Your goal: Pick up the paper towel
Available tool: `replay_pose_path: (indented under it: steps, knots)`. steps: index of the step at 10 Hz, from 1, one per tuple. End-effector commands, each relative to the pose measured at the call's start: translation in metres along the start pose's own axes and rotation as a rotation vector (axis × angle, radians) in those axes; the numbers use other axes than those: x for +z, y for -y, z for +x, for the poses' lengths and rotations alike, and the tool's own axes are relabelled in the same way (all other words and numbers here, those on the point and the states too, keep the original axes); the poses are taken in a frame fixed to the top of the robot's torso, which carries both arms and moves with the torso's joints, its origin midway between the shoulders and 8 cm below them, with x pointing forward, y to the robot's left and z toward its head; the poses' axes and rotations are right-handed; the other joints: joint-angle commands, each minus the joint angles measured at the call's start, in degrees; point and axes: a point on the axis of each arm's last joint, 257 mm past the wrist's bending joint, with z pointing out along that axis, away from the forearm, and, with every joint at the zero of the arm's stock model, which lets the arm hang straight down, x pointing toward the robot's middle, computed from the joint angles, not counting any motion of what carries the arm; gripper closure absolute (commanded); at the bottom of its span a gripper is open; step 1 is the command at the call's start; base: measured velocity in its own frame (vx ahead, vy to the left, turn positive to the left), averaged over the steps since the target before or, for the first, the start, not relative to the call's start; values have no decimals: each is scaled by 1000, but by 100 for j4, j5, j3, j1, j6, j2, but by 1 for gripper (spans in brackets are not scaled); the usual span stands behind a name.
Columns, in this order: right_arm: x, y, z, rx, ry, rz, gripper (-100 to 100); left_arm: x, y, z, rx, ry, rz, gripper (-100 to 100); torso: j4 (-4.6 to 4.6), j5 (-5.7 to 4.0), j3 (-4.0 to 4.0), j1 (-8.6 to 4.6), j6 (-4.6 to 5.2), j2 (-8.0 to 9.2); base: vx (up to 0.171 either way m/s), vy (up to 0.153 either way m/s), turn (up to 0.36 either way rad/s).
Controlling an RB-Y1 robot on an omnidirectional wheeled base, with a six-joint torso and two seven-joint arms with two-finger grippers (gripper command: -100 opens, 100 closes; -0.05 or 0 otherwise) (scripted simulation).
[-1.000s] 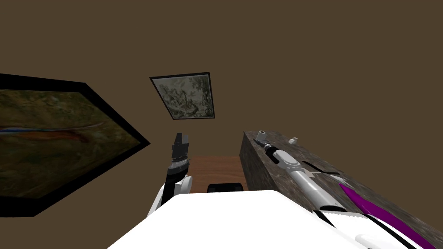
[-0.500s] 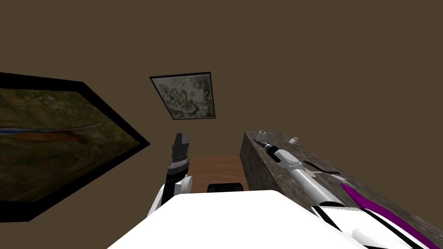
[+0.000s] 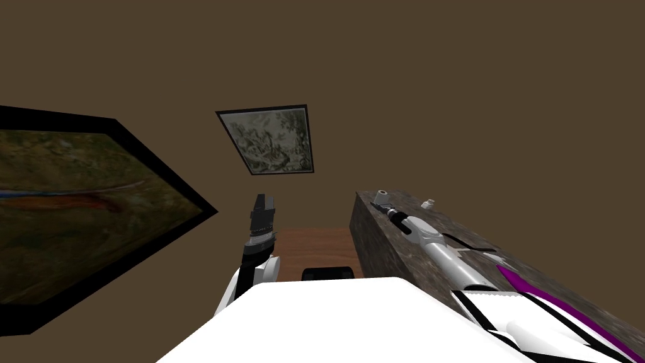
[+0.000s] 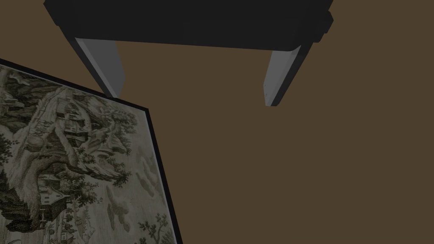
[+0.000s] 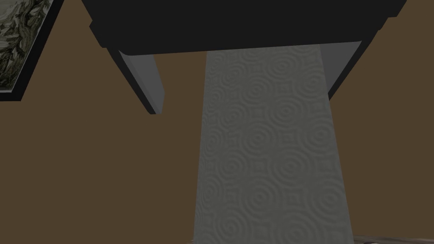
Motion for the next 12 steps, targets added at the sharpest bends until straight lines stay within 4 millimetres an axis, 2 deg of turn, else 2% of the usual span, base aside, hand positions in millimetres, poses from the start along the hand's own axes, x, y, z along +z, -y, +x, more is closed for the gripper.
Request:
replay_pose_path:
  steps: [1, 3, 4, 5, 7, 8, 9, 11, 12]
  knots:
    - [0, 6, 4, -7, -6, -4, -100, 0, 0, 0, 0, 0, 0, 0, 0, 0, 0, 0, 0, 0, 15, 56, -36]
    - [0, 7, -1, 17, 11, -1, -100, 0, 0, 0, 0, 0, 0, 0, 0, 0, 0, -2, -1, 0, 3, 21, 2]
    - [3, 12, -9, -13, 19, -23, -100, 0, 0, 0, 0, 0, 0, 0, 0, -2, 1, -10, -1, 2, 13, 45, -46]
    - [1, 18, -2, -2, 11, -9, -100, 0, 0, 0, 0, 0, 0, 0, 0, 0, -1, -1, -1, -2, 14, 62, -36]
    - [1, 19, -7, 16, 30, -3, -100, 0, 0, 0, 0, 0, 0, 0, 0, 1, 0, -1, -2, 0, 2, 21, 1]
    - [4, 25, -17, -11, 44, -22, -100, 0, 0, 0, 0, 0, 0, 0, 1, -1, 1, -10, -2, 2, 16, 47, -45]
    - [2, 32, -11, -6, 37, -5, -100, 0, 0, 0, 0, 0, 0, 0, 0, 0, -1, 0, -1, -2, 19, 56, -42]
    - [1, 34, -16, 14, 58, 3, -100, 0, 0, 0, 0, 0, 0, 0, 0, 0, 0, -4, -2, -1, 1, 18, 4]
    - [3, 41, -28, -15, 78, -9, -100, 0, 0, 0, 0, 0, 0, 0, 1, -2, 1, -11, -2, 3, 6, 38, -47]
